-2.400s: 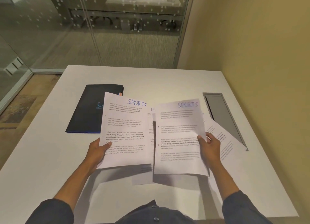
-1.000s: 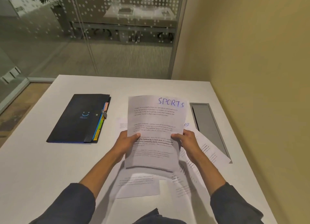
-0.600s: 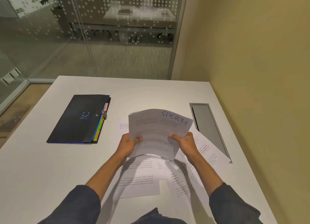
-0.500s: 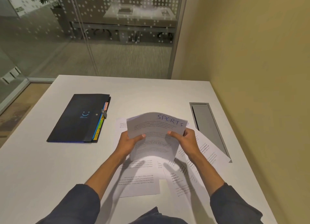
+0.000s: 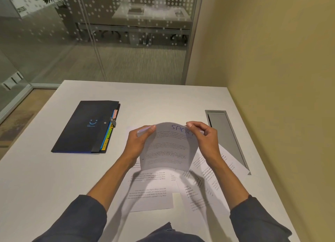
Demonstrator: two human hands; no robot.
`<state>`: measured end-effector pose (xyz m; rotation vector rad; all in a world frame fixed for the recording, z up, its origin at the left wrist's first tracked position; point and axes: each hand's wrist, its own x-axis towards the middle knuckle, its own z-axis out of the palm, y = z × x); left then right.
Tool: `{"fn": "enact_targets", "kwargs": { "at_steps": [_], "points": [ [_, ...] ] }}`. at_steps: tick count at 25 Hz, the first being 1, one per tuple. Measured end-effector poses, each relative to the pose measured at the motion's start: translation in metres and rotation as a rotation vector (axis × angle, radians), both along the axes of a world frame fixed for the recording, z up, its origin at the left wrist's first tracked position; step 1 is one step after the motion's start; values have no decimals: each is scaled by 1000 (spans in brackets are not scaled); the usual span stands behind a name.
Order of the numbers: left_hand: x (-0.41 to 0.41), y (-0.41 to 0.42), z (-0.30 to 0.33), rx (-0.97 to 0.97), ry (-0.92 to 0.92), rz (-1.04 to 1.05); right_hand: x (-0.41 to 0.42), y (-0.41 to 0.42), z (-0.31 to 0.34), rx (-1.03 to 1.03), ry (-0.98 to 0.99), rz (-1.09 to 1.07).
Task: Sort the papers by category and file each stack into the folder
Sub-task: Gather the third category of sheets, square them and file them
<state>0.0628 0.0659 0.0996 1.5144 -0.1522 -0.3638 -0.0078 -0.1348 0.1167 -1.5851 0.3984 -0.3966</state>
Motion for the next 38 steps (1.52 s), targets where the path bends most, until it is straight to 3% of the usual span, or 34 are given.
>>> {"fn": "enact_targets", "kwargs": {
  "at_steps": [9, 16, 23, 30, 34, 38],
  "points": [
    [7, 1, -3, 56, 33, 90, 4, 5, -11, -1, 23, 14],
    [1, 11, -27, 80, -26, -3, -7, -3, -38, 38, 80, 157],
    [-2, 9, -43, 73, -7, 40, -6, -3, -47, 50, 94, 129],
    [-6, 14, -63, 198, 55, -3, -12, -10, -75, -70, 271, 179],
    [3, 14, -50, 114, 96, 113, -14, -6, -76, -2, 251, 184],
    [19, 16, -34, -32, 251, 158, -7, 5, -72, 140, 203, 140]
  ]
}}
